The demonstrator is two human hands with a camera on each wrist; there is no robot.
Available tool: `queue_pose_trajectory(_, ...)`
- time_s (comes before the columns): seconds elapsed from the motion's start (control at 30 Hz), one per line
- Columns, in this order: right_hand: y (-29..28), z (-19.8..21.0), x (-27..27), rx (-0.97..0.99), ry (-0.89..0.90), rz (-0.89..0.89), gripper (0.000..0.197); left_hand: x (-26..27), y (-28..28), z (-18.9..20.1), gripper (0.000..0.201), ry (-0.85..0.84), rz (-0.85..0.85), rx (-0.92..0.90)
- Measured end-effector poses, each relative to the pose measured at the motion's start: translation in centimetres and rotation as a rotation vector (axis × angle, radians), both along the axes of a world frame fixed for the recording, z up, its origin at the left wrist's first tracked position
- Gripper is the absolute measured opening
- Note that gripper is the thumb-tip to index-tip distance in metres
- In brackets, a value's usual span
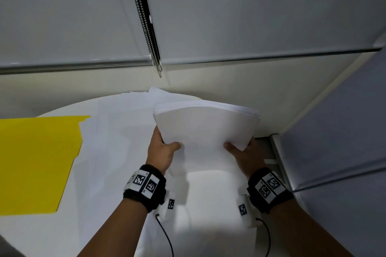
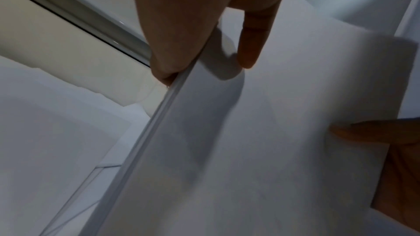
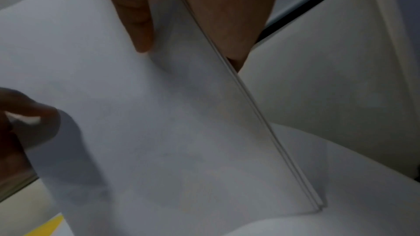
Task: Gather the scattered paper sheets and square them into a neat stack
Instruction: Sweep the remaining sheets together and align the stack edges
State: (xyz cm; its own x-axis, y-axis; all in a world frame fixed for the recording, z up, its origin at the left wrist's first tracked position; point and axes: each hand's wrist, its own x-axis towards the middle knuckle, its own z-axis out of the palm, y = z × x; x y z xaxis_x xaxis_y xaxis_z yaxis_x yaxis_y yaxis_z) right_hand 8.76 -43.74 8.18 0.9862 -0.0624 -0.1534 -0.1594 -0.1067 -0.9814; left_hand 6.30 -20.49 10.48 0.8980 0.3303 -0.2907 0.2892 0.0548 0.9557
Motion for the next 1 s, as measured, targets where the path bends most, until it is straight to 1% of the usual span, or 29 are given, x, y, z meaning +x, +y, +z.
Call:
queue_pose_trajectory(0.1,0.3,0.2,0.3,-0.026,0.01,-0.011,0.034,0.3,-0.4,-0.2,0.066,0.015,0.011,0.017)
queue_pose_trajectory(0.17,0.2,0.9,0.3,-0.027,-0.007,-0.036,0.035,0.2,-0.5,0.0,0.065,-0.013,0.021,0.011)
queue_pose_trajectory(0.27,0.0,0.9,-0.2,0.027,-0.028,-0.04,0.036,-0.5,-0.8,-0.5,0.062,-0.027,0.037,-0.022)
queue_pose_trajectory(0.33,0.0,0.1,-0.8,0.0,0.027,-0.008,0.036,-1.0,-1.3,-1.6,0.062,0.016,0.012,-0.001)
queue_pose_trajectory(0.4,-0.1,-0.7,-1.2,-0.041,0.098,0.03,0.03,-1.4,-1.5,-2.7,0.061,0.089,-0.018,0.055)
queue_pose_trajectory(0.43,0.1,-0.7,-1.3,-0.067,0.137,0.042,0.03,-1.5,-1.5,-3.2,0.06,0.116,-0.032,0.083)
queue_pose_trajectory(0.5,-0.2,-1.6,-1.1,-0.079,0.195,0.035,0.05,-1.5,-1.4,-3.8,0.057,0.143,-0.078,0.125)
queue_pose_trajectory(0.6,-0.6,-2.9,-0.6,-0.127,0.223,0.024,0.065,-1.9,-0.8,-4.2,0.048,0.132,-0.137,0.198)
queue_pose_trajectory(0.67,-0.7,-3.5,-0.9,-0.108,0.247,0.055,0.091,-2.5,-0.2,-4.4,0.042,0.118,-0.18,0.218)
queue_pose_trajectory(0.7,-0.6,-3.3,-1.3,-0.089,0.265,0.066,0.097,-3.1,0.1,-4.6,0.041,0.117,-0.195,0.223)
queue_pose_trajectory(0.73,-0.6,-3.8,-1.8,-0.054,0.294,0.06,0.085,-3.8,0.7,-5.1,0.04,0.138,-0.196,0.227)
queue_pose_trajectory(0.8,-1.0,-4.5,-3.2,-0.053,0.313,0.065,0.04,-5.4,2.1,-6.0,0.03,0.207,-0.168,0.214)
queue_pose_trajectory(0.83,-1.1,-5.1,-3.9,-0.083,0.319,0.065,0.032,-6.4,3.1,-6.6,0.025,0.227,-0.141,0.223)
queue_pose_trajectory(0.9,-2.0,-7.8,-5.1,-0.169,0.392,0.082,0.032,-8.4,5.6,-8.0,0.025,0.255,-0.065,0.334)
queue_pose_trajectory(0.97,-2.1,-9.6,-6.1,-0.212,0.466,0.099,0.036,-10.3,8.7,-9.2,0.024,0.34,0.045,0.548)
queue_pose_trajectory(1.0,-2.3,-10.2,-6.4,-0.224,0.499,0.105,0.037,-11.1,10.4,-9.9,0.029,0.425,0.115,0.671)
